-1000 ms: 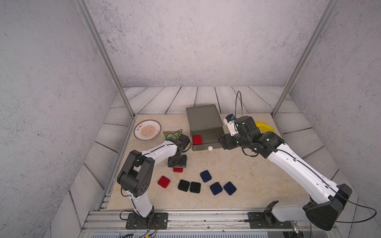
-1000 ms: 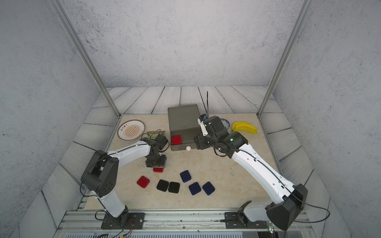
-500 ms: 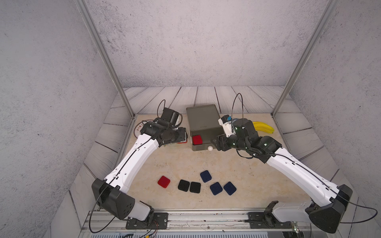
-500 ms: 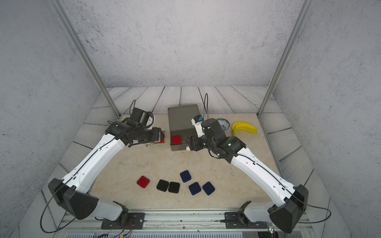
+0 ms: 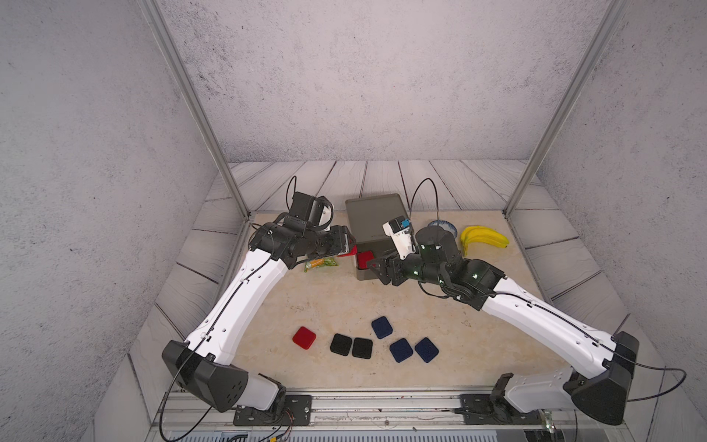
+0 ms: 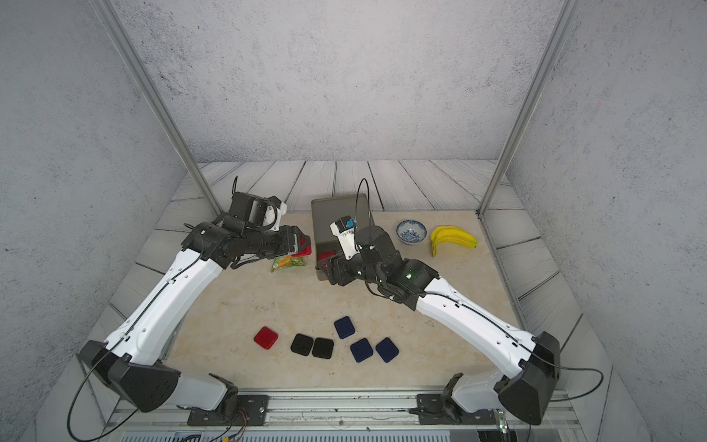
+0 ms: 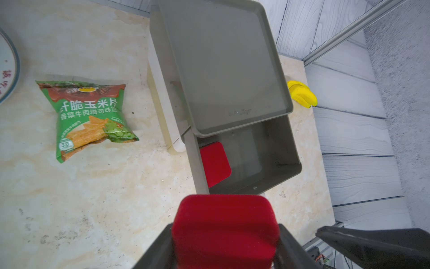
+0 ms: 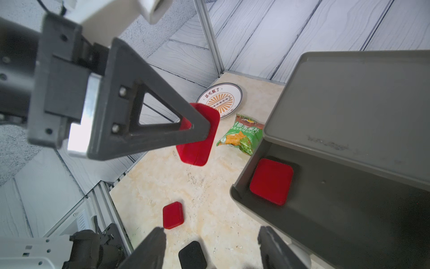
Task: Place the brooch boxes into the drawer by color
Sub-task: Pick up the brooch box from the center of the board.
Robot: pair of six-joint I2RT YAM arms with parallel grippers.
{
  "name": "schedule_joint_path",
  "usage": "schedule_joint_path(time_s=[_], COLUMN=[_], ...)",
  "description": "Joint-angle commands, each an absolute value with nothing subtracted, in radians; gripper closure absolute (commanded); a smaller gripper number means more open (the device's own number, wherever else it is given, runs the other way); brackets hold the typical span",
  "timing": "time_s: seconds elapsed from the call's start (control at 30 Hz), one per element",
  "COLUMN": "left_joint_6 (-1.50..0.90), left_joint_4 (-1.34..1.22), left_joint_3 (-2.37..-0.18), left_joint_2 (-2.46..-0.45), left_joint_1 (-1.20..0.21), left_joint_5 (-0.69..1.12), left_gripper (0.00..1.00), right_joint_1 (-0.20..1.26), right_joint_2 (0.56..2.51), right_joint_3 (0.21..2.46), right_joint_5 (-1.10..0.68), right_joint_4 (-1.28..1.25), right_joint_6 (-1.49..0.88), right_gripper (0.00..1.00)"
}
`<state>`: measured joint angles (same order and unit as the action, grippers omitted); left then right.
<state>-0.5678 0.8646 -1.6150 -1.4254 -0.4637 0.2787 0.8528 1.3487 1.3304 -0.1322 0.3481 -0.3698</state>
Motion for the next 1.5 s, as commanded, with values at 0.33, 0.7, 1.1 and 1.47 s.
schedule_joint_path(time_s=[0.33, 0.7, 1.1, 1.47], left_joint_6=[-0.696, -0.714, -0.705, -0.712], left_joint_4=[0.685, 0.66, 0.669, 0.65], left_joint_3=[-1.525, -1.506, -1.492, -1.454], left_joint_2=[-1.346, -1.326, -1.301, -1.264], left_joint_1=[-0.462, -0.462, -0.462, -0.462], left_joint_5=[0.41, 0.439, 0.435, 0.44], left_gripper=[0.47, 0.47, 0.47, 0.43], right_joint_1=[0.865, 0.87, 0.87, 0.87], right_joint_2=[1.441, 1.525, 1.564, 1.466], right_joint_3=[1.405, 1.5, 1.557, 1.438], right_joint_5=[-0.124, -0.126, -0.095, -0.031], right_joint_4=[0.243, 0.213, 0.244, 0.127], right_joint_6=[-0.425, -0.424, -0.428, -0.415], right_gripper=[0.31, 0.31, 0.38, 1.0])
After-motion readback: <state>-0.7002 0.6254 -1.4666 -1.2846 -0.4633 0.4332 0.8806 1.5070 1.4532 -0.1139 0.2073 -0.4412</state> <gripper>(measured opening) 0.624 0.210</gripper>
